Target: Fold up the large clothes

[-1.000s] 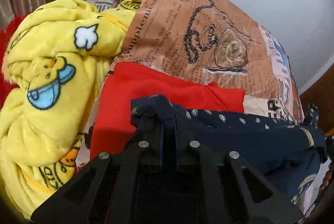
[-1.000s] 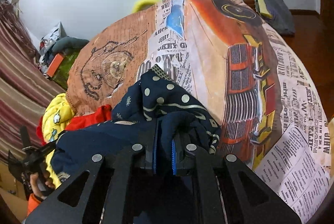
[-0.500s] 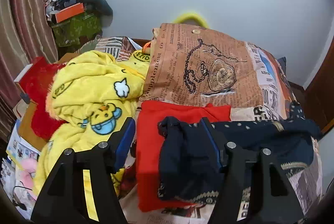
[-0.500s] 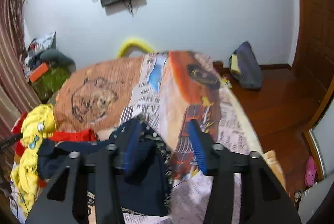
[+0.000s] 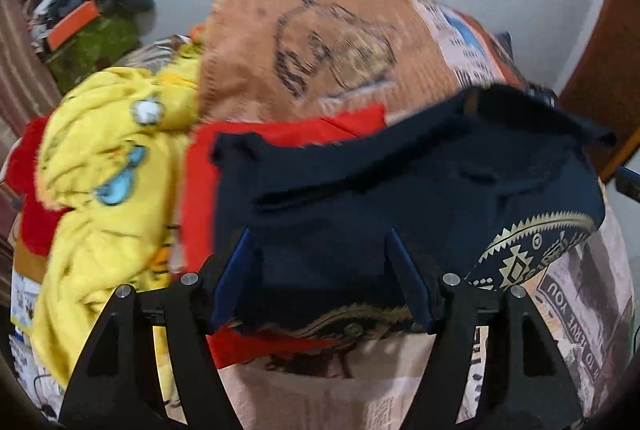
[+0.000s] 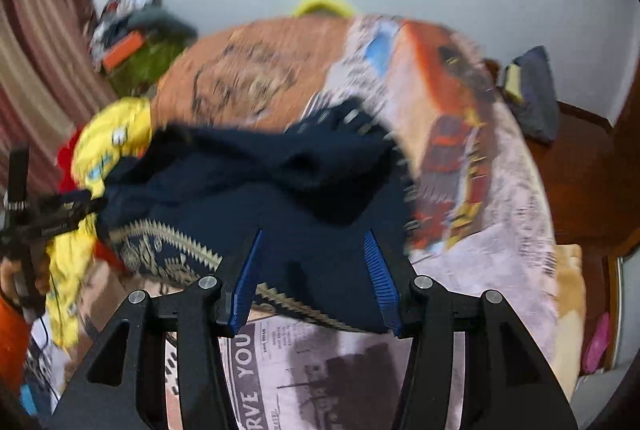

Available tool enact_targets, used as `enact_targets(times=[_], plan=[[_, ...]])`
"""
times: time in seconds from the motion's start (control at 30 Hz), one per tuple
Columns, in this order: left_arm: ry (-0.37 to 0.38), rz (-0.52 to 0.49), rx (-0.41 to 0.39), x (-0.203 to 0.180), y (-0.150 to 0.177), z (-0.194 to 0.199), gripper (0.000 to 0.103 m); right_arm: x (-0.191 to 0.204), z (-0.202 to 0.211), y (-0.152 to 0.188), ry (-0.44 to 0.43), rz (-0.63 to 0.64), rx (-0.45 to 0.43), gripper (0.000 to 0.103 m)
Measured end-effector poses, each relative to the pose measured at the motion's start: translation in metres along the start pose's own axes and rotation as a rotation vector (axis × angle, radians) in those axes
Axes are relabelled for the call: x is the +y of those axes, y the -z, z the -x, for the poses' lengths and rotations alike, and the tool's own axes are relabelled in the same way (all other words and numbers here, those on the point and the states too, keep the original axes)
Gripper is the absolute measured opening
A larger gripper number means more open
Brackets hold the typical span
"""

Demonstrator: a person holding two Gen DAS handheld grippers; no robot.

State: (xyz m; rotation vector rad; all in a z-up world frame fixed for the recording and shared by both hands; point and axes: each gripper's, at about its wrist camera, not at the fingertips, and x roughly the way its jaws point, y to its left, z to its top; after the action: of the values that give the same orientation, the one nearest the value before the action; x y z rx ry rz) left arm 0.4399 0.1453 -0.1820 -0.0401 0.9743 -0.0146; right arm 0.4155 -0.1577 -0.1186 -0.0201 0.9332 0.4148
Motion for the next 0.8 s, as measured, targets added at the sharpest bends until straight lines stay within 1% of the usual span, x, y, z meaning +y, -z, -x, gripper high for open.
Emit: enact_targets(times=[0.1,0.13,0.2,0.27,0.3,0.33,0.37,0.43,0.5,0.53,0.6,0.67,0.8], plan=[[-0.028,-0.023,0.023,-0.01,-0.007,-0.027,0.068,0.012,-0.028,-0.006,0.0,0.047,0.039,0.048],[-0.042,-0.021,0.031,-0.01,-0.011,-0.038,0.068,0.014,-0.04,-0.013,0.0,0.054,0.05,0.048],[-0.054,-0.011,0.047,-0.009,-0.021,-0.055,0.069,0.011,-0.055,-0.029,-0.006,0.031,0.058,0.048],[-0.101,0.001,0.051,-0.003,-0.035,-0.071,0.069,0.005,-0.067,-0.047,-0.014,-0.006,0.062,0.048],[-0.163,-0.018,0.046,-0.002,-0.043,-0.08,0.069,-0.001,-0.075,-0.057,0.0,-0.026,0.065,0.048],[-0.224,-0.042,0.046,0.001,-0.05,-0.089,0.069,-0.006,-0.08,-0.064,0.029,-0.039,0.061,0.047],[-0.246,-0.042,0.052,0.004,-0.055,-0.095,0.069,-0.012,-0.083,-0.072,0.083,-0.057,0.04,0.047],[-0.292,0.01,0.059,0.018,-0.068,-0.101,0.068,-0.018,-0.082,-0.082,0.186,-0.086,-0.012,0.048],[-0.329,0.087,0.033,0.033,-0.075,-0.096,0.068,-0.019,-0.074,-0.084,0.238,-0.102,-0.058,0.048],[-0.337,0.123,0.016,0.04,-0.076,-0.091,0.068,-0.019,-0.069,-0.083,0.229,-0.102,-0.073,0.048],[-0.32,0.153,-0.018,0.049,-0.076,-0.08,0.068,-0.014,-0.058,-0.076,0.182,-0.075,-0.079,0.048],[-0.299,0.141,-0.032,0.048,-0.073,-0.069,0.068,-0.004,-0.051,-0.07,0.172,-0.039,-0.086,0.048],[-0.218,0.074,-0.039,0.032,-0.054,-0.046,0.069,0.035,-0.032,-0.049,0.13,0.099,-0.099,0.048]])
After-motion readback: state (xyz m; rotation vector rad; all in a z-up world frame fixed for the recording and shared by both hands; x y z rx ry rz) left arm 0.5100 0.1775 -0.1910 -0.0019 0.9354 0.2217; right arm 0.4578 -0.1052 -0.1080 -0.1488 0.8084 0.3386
